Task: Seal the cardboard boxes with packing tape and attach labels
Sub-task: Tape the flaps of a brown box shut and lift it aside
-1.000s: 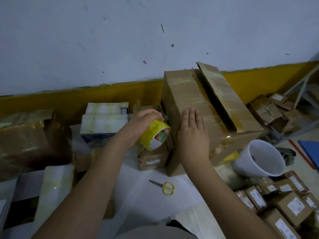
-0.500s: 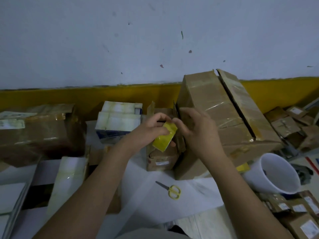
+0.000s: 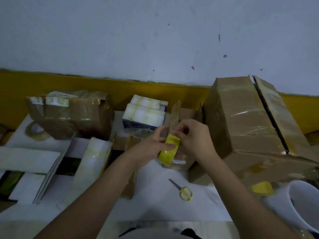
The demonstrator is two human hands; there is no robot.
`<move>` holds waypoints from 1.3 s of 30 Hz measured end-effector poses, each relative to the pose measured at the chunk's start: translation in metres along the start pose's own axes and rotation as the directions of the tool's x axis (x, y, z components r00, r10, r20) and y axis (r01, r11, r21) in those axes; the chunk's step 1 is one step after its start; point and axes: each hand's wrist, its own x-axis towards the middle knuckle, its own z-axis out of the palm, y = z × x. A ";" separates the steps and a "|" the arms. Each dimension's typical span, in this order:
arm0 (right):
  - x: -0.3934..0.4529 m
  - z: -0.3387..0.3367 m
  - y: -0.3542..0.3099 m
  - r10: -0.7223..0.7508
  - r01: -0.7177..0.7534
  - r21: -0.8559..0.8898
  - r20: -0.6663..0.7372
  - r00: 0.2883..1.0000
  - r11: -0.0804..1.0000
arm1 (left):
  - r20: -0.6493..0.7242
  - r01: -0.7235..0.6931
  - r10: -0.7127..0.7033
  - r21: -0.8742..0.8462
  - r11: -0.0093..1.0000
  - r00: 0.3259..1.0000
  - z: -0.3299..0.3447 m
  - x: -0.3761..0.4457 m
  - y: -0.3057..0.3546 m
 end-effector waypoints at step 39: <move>-0.118 0.314 0.146 -0.124 0.166 0.007 0.695 0.708 0.986 | -0.722 0.426 -0.410 -0.176 0.888 0.557 -0.011 -0.047 -0.401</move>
